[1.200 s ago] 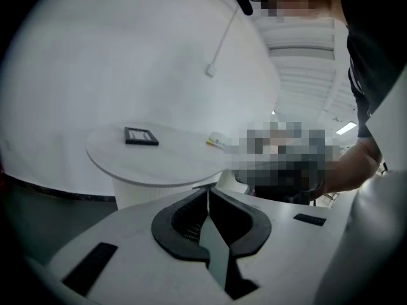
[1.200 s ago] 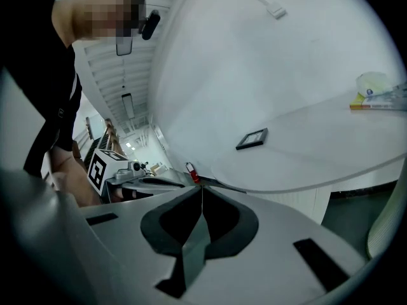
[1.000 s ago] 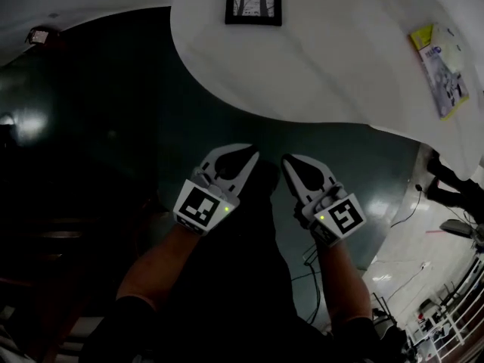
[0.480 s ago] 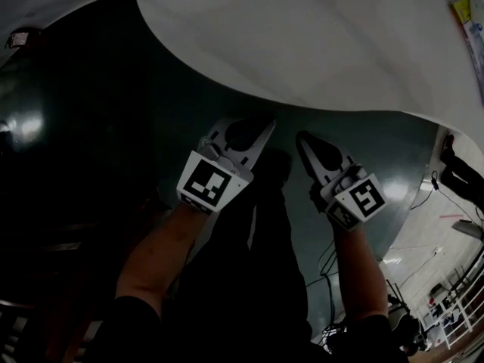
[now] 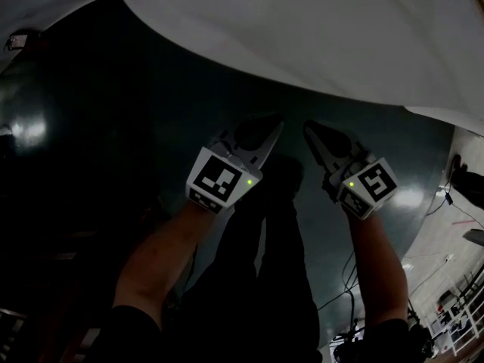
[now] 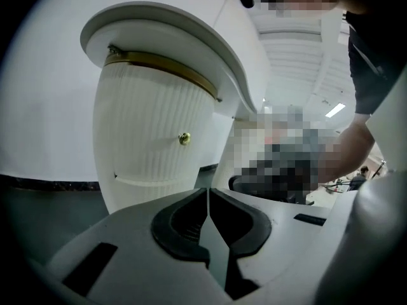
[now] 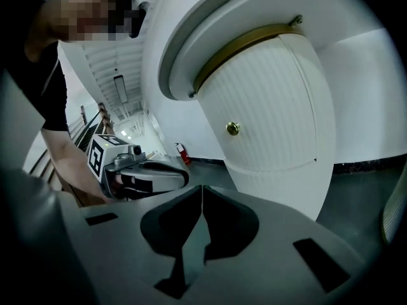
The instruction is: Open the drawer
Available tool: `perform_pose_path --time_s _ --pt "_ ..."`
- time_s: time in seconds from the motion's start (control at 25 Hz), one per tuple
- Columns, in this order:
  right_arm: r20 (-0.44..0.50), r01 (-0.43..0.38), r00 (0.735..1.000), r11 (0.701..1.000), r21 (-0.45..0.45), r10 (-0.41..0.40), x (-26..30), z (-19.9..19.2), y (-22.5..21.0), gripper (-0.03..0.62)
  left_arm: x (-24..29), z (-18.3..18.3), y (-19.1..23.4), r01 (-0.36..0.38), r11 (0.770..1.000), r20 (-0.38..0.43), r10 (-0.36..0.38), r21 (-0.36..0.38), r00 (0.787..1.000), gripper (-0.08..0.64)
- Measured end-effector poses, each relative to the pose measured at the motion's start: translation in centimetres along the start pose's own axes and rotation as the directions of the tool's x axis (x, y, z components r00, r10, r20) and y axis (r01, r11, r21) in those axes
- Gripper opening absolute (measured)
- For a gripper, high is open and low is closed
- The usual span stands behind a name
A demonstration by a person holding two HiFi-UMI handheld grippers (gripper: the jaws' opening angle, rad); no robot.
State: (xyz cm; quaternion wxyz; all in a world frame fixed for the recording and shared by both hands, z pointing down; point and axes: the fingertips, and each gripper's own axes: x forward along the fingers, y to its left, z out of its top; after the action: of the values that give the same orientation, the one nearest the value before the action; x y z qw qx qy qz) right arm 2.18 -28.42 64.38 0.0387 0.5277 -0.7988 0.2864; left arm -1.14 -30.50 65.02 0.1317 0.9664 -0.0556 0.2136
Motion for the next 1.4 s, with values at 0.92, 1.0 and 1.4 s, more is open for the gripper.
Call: perform_pose_path --time_s 0.92,1.0,1.4 --pt "-0.203 0.016 0.976 0.954 -0.298 -0.08 8.9 -8.5 -11.8 0.032 9.5 -10.7 6.8 -0.001 0.988 -0.215 0.035 0.156 0.976 0.121" --pt "-0.205 0.018 0.975 0.954 -0.298 -0.082 9.5 -8.6 -12.4 0.053 10.4 -11.0 7.3 0.0 0.985 -0.219 0.039 0.173 0.975 0.123" --pt "-0.301 -0.008 0.947 0.928 -0.374 -0.113 11.2 -10.6 -14.4 0.074 14.1 -11.1 9.1 0.016 0.956 -0.26 0.064 0.294 0.963 0.119"
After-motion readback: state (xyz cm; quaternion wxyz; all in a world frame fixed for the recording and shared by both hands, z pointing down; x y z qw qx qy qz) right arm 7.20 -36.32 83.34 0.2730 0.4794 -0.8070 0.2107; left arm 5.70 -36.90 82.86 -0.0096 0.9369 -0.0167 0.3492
